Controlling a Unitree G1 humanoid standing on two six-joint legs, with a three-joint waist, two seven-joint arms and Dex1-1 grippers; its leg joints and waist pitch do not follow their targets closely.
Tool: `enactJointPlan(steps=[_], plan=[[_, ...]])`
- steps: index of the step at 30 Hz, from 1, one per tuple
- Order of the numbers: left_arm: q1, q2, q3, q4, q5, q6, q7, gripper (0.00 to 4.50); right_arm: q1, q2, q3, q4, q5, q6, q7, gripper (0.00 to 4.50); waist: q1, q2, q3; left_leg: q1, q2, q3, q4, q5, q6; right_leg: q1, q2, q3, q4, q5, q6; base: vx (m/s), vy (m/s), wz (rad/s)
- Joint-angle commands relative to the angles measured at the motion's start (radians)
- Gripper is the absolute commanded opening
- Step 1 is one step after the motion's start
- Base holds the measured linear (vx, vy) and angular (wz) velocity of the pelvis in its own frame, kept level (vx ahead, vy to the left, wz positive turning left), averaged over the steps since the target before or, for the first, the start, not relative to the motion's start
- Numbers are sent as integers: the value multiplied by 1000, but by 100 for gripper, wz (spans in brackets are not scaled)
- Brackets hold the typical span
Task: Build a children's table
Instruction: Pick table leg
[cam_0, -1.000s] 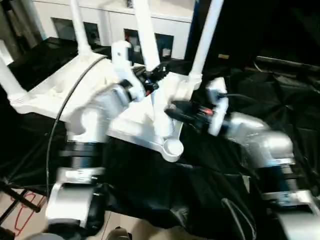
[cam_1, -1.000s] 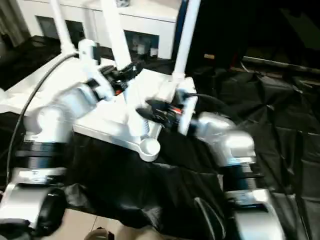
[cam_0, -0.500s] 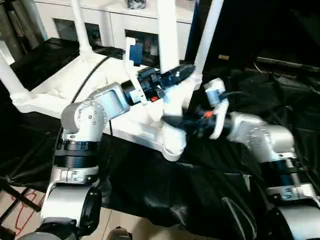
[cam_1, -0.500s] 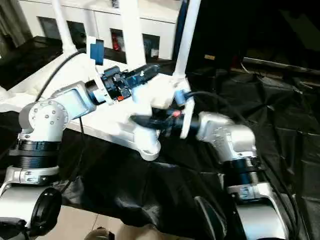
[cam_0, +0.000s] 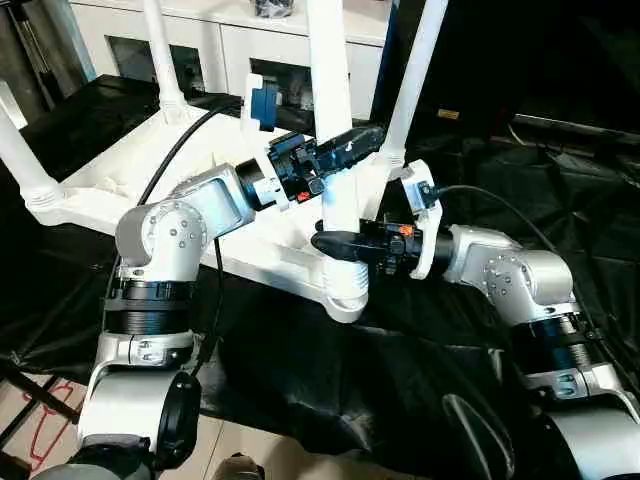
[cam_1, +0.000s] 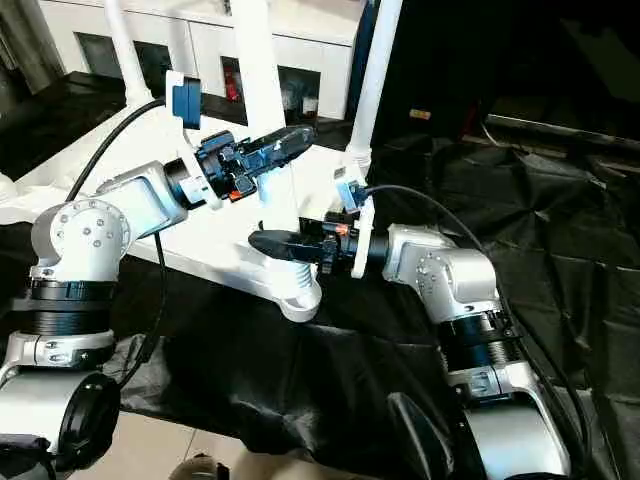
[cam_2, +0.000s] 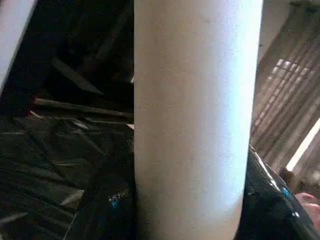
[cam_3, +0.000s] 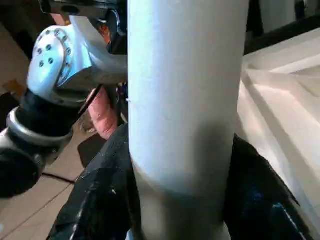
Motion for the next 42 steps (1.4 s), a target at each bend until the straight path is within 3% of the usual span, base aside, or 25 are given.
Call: enactJointPlan(steps=[1, 7, 8, 11, 12, 18, 23, 24, 26, 27, 30, 35, 41, 42], plan=[[-24, -17, -41, -22, 41, -20, 53, 244, 13, 11, -18, -12, -33, -35, -67, 193, 2, 1, -84, 13, 10, 1, -60, -155, -8, 62, -81, 51, -71, -222, -133, 0, 0, 0], [-25, -104, 17, 59, 219, -152, 433, 273, 11, 83, -25, -13, -76, -121, -193, 191, 3, 1, -85, 13, 11, -1, -61, -158, -22, 63, -79, 52, -73, -221, -109, 0, 0, 0], [-24, -117, 37, 69, 226, -171, 478, 243, 12, 96, -26, -11, -81, -133, -212, 191, 2, 1, -85, 10, 10, -2, -61, -159, -22, 63, -79, 52, -74, -216, -105, 0, 0, 0], [-25, -127, 54, 78, 234, -191, 517, 236, 11, 107, -26, -7, -88, -144, -229, 191, 1, 1, -85, 9, 7, -2, -60, -155, -18, 64, -79, 51, -73, -215, -100, 0, 0, 0], [-26, -126, 51, 79, 232, -195, 509, 215, 11, 111, -22, -4, -95, -154, -238, 191, 1, 1, -87, 11, 8, -1, -59, -153, -14, 62, -80, 51, -73, -211, -108, 0, 0, 0], [-29, -149, 56, 66, 233, -216, 540, 193, 11, 132, -23, 7, -126, -188, -281, 191, -2, 2, -86, 13, 9, -1, -60, -159, -9, 62, -79, 52, -71, -195, -125, 0, 0, 0], [-27, -159, 52, 43, 194, -220, 495, 188, 6, 131, -20, 10, -144, -209, -286, 191, 0, 1, -85, 12, 8, 0, -59, -158, -5, 62, -79, 52, -72, -196, -124, 0, 0, 0], [-27, -155, 44, 40, 192, -224, 474, 188, 4, 130, -28, 11, -131, -190, -282, 261, 0, 1, -85, 12, 8, 0, -59, -158, -2, 62, -80, 52, -73, -204, -121, 0, 0, 0], [-27, -146, 32, 37, 190, -222, 444, 188, 1, 117, -32, 7, -114, -163, -257, 261, -1, 1, -84, 13, 8, 0, -60, -160, -1, 61, -80, 52, -74, -210, -119, 0, 0, 0], [-27, -130, 12, 31, 189, -220, 395, 188, -1, 84, -27, -13, -81, -103, -199, 267, -2, 1, -84, 15, 8, -1, -61, -165, 2, 61, -78, 51, -76, -219, -118, 0, 0, 0], [-20, -108, -22, 25, 184, -211, 315, 188, -10, 32, -39, -28, -31, -46, -115, 303, 3, 1, -84, 15, 9, 0, -60, -159, 8, 62, -77, 52, -74, -207, -119, 0, 0, 0], [-6, -83, -56, -4, 138, -174, 193, 188, -29, -30, -20, 7, -64, -51, -50, 344, 5, -3, -85, 9, 9, 1, -57, -146, 9, 64, -81, 52, -69, -190, -133, 0, 0, 0], [18, -59, -96, -59, 98, -175, 60, 188, -41, -68, 1, 32, -78, -32, -17, 344, 4, -3, -84, 12, 10, 1, -57, -149, 8, 62, -80, 51, -71, -222, -141, 0, 0, 0], [21, -60, -97, -63, 89, -184, 40, 187, -37, -78, 10, 22, -69, -18, 2, 344, 2, -7, -84, 12, 10, 3, -56, -150, 9, 62, -79, 51, -73, -223, -138, 0, 0, 0]])
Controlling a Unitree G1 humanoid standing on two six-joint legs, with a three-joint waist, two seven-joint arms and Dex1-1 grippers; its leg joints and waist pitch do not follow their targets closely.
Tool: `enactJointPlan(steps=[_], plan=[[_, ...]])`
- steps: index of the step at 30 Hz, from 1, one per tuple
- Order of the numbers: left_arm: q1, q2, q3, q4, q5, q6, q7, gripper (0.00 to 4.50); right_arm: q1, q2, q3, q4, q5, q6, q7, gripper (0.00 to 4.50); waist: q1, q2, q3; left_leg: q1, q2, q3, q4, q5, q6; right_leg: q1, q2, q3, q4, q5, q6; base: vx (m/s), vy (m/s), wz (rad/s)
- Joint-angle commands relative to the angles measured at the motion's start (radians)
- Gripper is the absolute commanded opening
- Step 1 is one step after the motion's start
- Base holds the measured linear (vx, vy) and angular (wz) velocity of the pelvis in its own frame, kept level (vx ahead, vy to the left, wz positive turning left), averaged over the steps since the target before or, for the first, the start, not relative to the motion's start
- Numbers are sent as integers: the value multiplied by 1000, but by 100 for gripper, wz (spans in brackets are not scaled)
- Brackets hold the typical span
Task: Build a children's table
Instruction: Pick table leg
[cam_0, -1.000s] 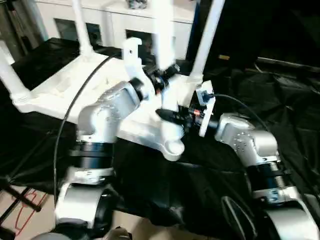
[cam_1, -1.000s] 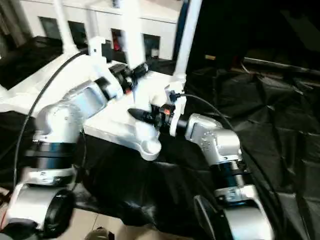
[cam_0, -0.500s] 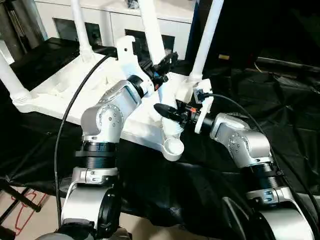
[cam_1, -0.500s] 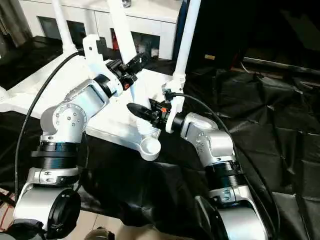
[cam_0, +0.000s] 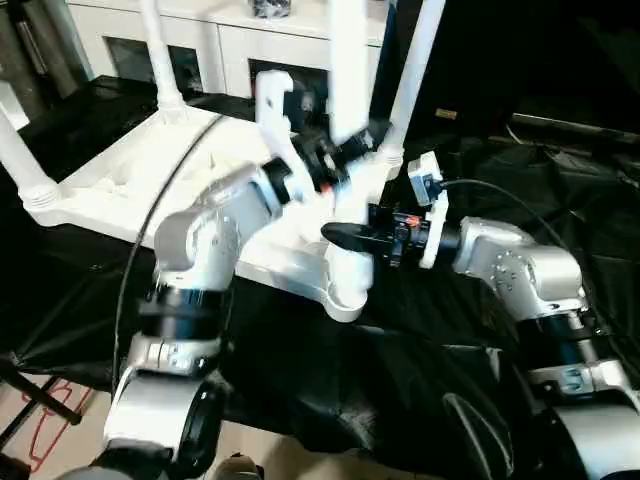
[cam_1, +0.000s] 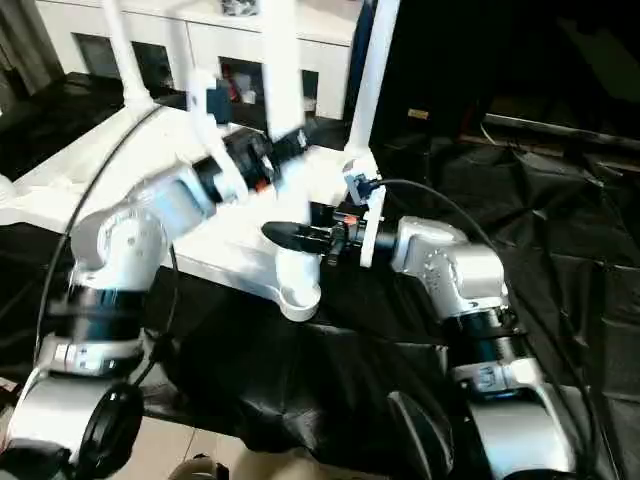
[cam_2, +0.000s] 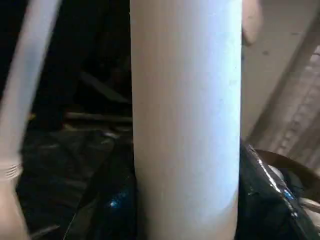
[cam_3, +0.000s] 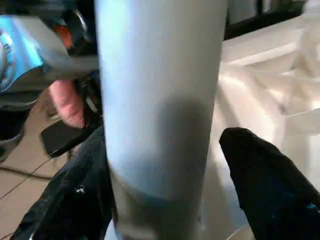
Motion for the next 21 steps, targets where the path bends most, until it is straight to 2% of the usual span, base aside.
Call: enactJointPlan(steps=[1, 9, 16, 21], plan=[[-3, 7, -21, -42, -29, -12, -58, 187, -11, -24, 18, -9, 10, 29, 32, 344, 4, -4, -84, 15, 10, 3, -57, -152, 11, 62, -80, 52, -71, -224, -139, 0, 0, 0], [5, 18, -36, -62, -41, 4, -104, 186, -7, -36, 41, -11, -2, 31, 65, 344, 3, -8, -83, 14, 10, 2, -57, -150, 8, 61, -80, 51, -71, -248, -127, 0, 0, 0], [20, 31, -56, -84, -43, 16, -146, 186, -15, -33, 48, 2, -9, 23, 76, 344, 3, -7, -85, 13, 10, 2, -57, -139, 10, 62, -79, 52, -66, -220, -136, 0, 0, 0], [20, 34, -56, -84, -46, 17, -149, 186, -14, -37, 54, 6, -12, 21, 80, 291, 4, -7, -84, 12, 10, 3, -56, -142, 10, 62, -79, 51, -69, -232, -129, 0, 0, 0]])
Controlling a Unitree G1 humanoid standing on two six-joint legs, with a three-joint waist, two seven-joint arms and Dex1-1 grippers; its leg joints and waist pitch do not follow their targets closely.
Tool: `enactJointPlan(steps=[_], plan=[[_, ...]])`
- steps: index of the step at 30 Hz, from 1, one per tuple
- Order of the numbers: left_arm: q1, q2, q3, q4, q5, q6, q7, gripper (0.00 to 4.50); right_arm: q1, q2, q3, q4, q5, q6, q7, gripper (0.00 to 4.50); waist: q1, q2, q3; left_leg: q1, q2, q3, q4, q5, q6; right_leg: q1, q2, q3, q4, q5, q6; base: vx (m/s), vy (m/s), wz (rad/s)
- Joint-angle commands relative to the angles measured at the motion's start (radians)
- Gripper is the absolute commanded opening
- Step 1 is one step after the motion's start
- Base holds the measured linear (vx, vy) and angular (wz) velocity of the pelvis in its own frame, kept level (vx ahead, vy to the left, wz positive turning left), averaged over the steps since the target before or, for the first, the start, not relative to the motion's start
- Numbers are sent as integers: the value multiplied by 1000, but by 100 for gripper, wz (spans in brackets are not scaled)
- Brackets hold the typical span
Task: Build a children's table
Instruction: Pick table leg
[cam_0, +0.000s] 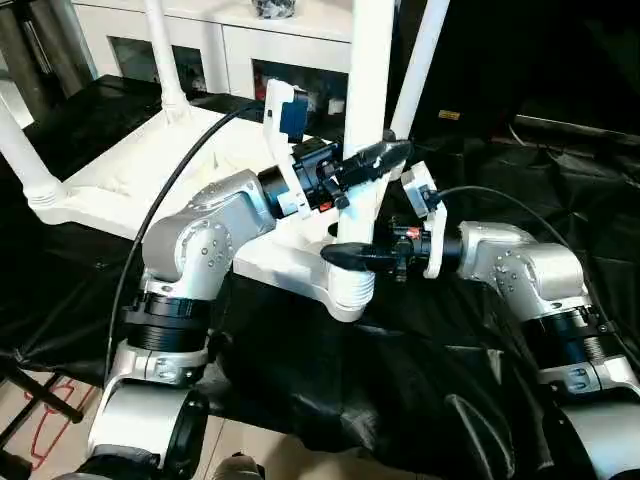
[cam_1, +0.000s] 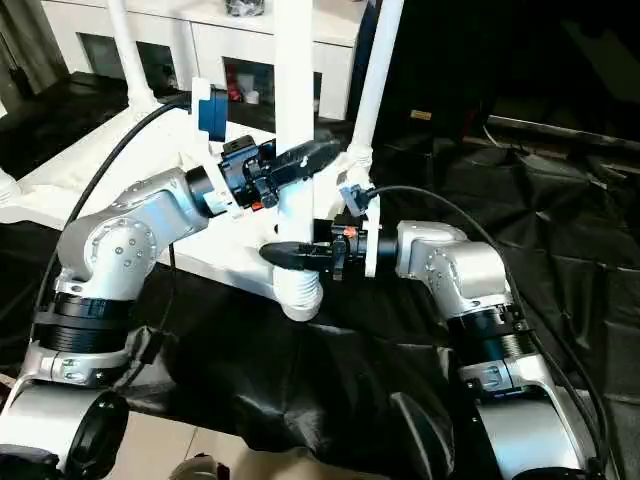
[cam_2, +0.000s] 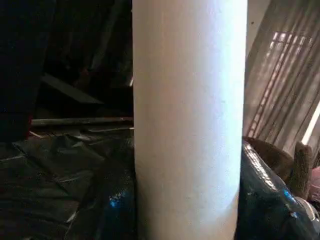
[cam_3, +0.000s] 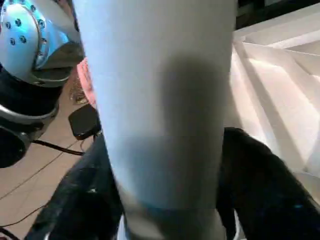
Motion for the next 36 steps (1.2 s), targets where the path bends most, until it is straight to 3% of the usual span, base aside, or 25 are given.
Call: enactJointPlan(steps=[1, 11, 29, 31, 33, 36], plan=[[-1, -2, -22, -39, -18, 15, -29, 186, -13, -14, -2, 12, -14, -6, -12, 276, 2, -7, -84, 13, 10, 2, -57, -145, 9, 61, -79, 51, -70, -239, -127, 0, 0, 0], [1, 9, -33, -41, -13, 16, -42, 186, 3, -11, 5, 2, -16, -7, -8, 204, 2, -4, -84, 14, 10, 2, -58, -151, 4, 61, -78, 51, -69, -229, -133, 0, 0, 0], [-2, -2, -61, -39, 11, -5, -26, 186, 27, -3, 20, -13, -19, -14, -15, 196, 3, 2, -85, 15, 11, 0, -58, -166, -1, 61, -78, 50, -71, -238, -133, 0, 0, 0], [-9, -13, -36, -27, 9, -13, 6, 242, 32, 4, 8, -13, -16, -22, -30, 195, 3, 1, -86, 14, 10, 0, -57, -162, -1, 62, -77, 50, -69, -226, -135, 0, 0, 0], [-8, -26, -12, -32, -7, -30, 12, 256, 35, 22, -12, -9, -5, -32, -51, 194, 3, -5, -86, 12, 10, 0, -57, -157, 2, 63, -78, 50, -70, -224, -135, 0, 0, 0], [-7, -63, 48, -31, -50, -65, 41, 292, 38, 59, -54, 4, 17, -51, -93, 194, 5, -4, -86, 11, 9, 1, -55, -149, 4, 63, -81, 50, -69, -224, -143, 0, 0, 0]])
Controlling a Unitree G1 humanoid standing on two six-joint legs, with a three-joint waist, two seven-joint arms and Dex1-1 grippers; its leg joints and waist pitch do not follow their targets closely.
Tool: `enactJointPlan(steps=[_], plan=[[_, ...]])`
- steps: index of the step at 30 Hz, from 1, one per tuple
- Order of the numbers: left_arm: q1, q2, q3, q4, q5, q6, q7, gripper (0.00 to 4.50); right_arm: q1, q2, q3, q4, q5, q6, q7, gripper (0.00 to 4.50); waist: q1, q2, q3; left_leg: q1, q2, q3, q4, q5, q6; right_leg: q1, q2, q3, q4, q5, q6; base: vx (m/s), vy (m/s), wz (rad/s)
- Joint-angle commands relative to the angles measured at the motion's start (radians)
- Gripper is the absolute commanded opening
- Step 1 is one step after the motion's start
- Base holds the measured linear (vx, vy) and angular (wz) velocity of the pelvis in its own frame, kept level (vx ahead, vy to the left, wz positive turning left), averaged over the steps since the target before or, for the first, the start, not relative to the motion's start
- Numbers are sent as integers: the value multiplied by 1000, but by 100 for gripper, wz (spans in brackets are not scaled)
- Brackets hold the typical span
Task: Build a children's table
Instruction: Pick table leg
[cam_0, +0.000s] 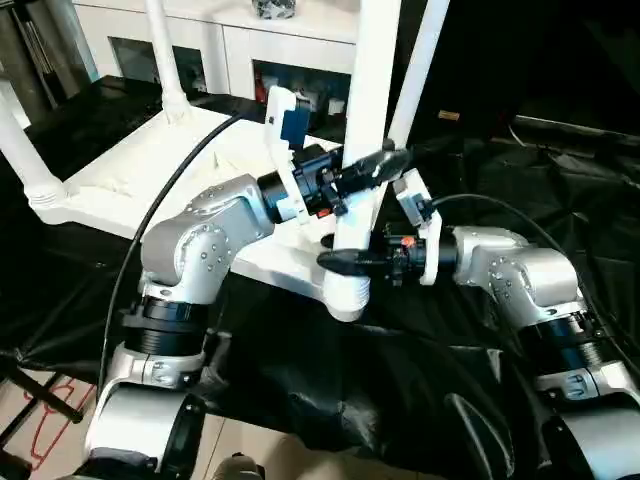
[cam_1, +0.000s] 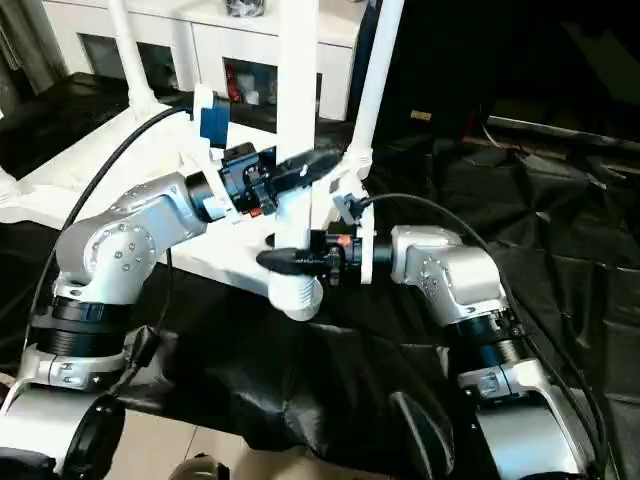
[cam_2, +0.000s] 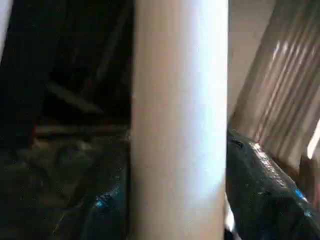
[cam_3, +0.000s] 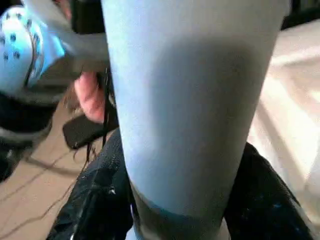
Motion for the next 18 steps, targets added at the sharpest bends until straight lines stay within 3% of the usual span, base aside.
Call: enactJointPlan(steps=[1, 3, 4, 8, 11, 14, 15, 17, 18], plan=[[-18, -36, 41, -21, -62, -41, 10, 299, 14, 15, -45, 32, 14, -17, -55, 194, 4, -1, -86, 11, 9, 1, -56, -152, 4, 62, -80, 50, -69, -226, -142, 0, 0, 0], [-14, -75, 91, -14, -114, -48, 43, 301, 16, 36, -61, 48, 15, -39, -86, 193, 4, -1, -86, 12, 10, 1, -57, -157, 3, 61, -82, 49, -72, -226, -150, 0, 0, 0], [-13, -91, 110, -8, -130, -54, 59, 301, 15, 45, -69, 57, 15, -49, -101, 193, 5, 4, -86, 13, 10, 0, -56, -164, -1, 61, -81, 49, -69, -224, -153, 0, 0, 0], [-17, -116, 147, 31, -113, -122, 101, 301, 17, 86, -123, 79, 21, -101, -179, 193, 4, 3, -86, 16, 10, 2, -57, -176, -1, 58, -80, 50, -76, -238, -145, 0, 0, 0], [-41, -75, 152, 95, -49, -147, 119, 301, 20, 100, -159, 86, 7, -137, -245, 193, 2, 5, -87, 17, 8, -1, -61, -180, -7, 59, -75, 49, -75, -254, -112, 0, 0, 0], [-47, 58, 38, 175, 133, -221, 44, 301, 28, 80, -166, 108, -43, -178, -317, 193, -1, 9, -85, 20, 7, -5, -67, -184, -15, 55, -74, 49, -81, -277, -71, 0, 0, 0], [-39, 126, -45, 198, 224, -271, -23, 301, 35, 68, -158, 118, -74, -205, -343, 193, -2, 12, -85, 21, 6, -7, -69, -188, -21, 55, -74, 49, -81, -294, -49, 0, 0, 0], [-25, 217, -169, 228, 334, -326, -130, 301, 38, 62, -167, 140, -90, -220, -375, 193, -3, 15, -85, 24, 7, -7, -70, -188, -30, 52, -77, 52, -81, -296, -45, 0, 0, 0], [-24, 251, -217, 252, 375, -350, -173, 301, 38, 63, -179, 149, -89, -226, -390, 193, -7, 19, -87, 24, 9, -6, -70, -185, -39, 54, -78, 54, -71, -263, -70, 0, 0, 0]])
